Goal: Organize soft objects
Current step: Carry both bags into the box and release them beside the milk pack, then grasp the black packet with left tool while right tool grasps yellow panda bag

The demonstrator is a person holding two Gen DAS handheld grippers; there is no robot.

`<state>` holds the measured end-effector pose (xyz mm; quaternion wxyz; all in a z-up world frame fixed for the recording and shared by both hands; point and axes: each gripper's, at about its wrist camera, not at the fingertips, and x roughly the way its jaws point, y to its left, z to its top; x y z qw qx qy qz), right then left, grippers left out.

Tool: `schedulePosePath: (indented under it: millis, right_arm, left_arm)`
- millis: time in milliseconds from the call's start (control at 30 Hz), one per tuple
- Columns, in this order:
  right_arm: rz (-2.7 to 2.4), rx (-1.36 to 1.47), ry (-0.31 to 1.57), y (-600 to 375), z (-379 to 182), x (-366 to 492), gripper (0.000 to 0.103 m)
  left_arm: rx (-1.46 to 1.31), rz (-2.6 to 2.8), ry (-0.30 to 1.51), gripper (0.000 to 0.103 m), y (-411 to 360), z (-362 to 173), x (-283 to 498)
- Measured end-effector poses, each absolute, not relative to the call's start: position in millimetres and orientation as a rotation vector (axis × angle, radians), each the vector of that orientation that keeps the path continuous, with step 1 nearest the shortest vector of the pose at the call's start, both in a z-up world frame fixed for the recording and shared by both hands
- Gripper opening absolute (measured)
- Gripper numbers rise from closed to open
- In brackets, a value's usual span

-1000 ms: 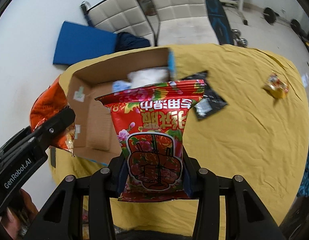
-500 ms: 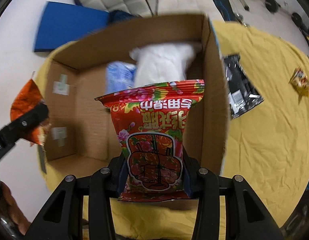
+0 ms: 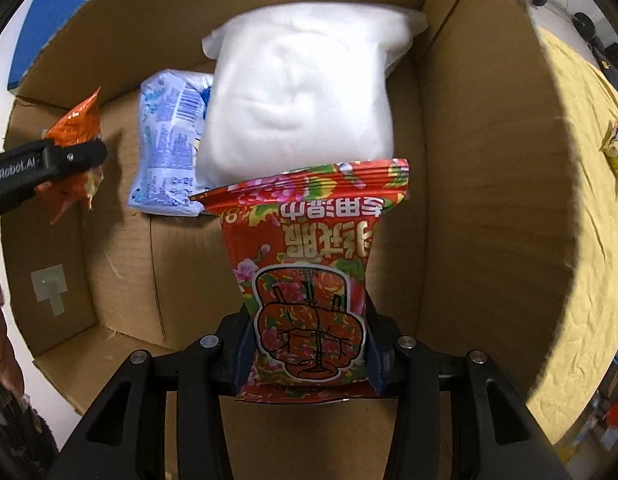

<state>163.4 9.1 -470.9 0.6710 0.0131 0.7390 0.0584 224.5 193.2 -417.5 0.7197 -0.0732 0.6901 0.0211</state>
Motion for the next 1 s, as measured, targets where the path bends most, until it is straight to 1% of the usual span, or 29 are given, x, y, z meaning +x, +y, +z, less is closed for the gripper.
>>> schedulePosePath:
  millis: [67, 100, 133, 267, 333, 367, 400, 433, 467, 533, 600, 800, 1000]
  right_arm:
    - [0.127, 0.027, 1.685, 11.3, -477.6, 165.3, 0.049]
    - [0.128, 0.030, 1.690, 11.7, -478.9, 165.9, 0.051]
    - [0.125, 0.026, 1.697, 11.4, -480.1, 168.7, 0.057]
    - [0.132, 0.023, 1.681, 7.9, -474.2, 172.5, 0.064]
    - [0.139, 0.012, 1.671, 10.4, -468.6, 172.4, 0.071]
    - [0.143, 0.010, 1.660, 11.8, -464.6, 172.0, 0.072]
    - [0.146, 0.006, 1.653, 13.0, -462.0, 171.6, 0.076]
    - [0.148, 0.003, 1.649, 14.7, -459.6, 170.8, 0.081]
    - [0.150, 0.001, 1.642, 17.9, -454.5, 171.0, 0.082]
    - [0.153, -0.002, 1.628, 21.2, -447.7, 169.5, 0.094]
    - [0.153, -0.009, 1.612, 23.8, -440.8, 168.8, 0.099]
    - [0.133, -0.035, 1.558, 23.2, -418.6, 165.2, 0.100]
    - [0.116, -0.038, 1.519, 13.3, -397.3, 154.2, 0.100]
  left_arm:
    - [-0.182, 0.050, 1.529, 0.045, 195.0, -419.0, 226.0]
    - [-0.186, 0.051, 1.526, 0.047, 196.1, -419.2, 226.7]
    - [-0.185, 0.055, 1.526, 0.052, 197.2, -418.9, 226.9]
    - [-0.186, 0.062, 1.511, 0.061, 196.6, -411.4, 223.4]
    - [-0.184, 0.058, 1.499, 0.074, 196.0, -405.8, 219.7]
    - [-0.180, 0.058, 1.491, 0.079, 196.2, -403.2, 217.4]
    - [-0.172, 0.056, 1.483, 0.089, 195.1, -399.3, 215.0]
    - [-0.165, 0.053, 1.473, 0.094, 193.9, -395.0, 212.4]
    - [-0.161, 0.053, 1.466, 0.096, 193.7, -392.3, 210.6]
    - [-0.145, 0.053, 1.443, 0.101, 192.3, -383.2, 203.9]
    - [-0.131, 0.060, 1.413, 0.102, 190.7, -372.9, 197.3]
    - [-0.124, 0.049, 1.336, 0.102, 187.4, -344.5, 172.4]
    - [-0.120, 0.051, 1.307, 0.102, 182.8, -329.3, 149.6]
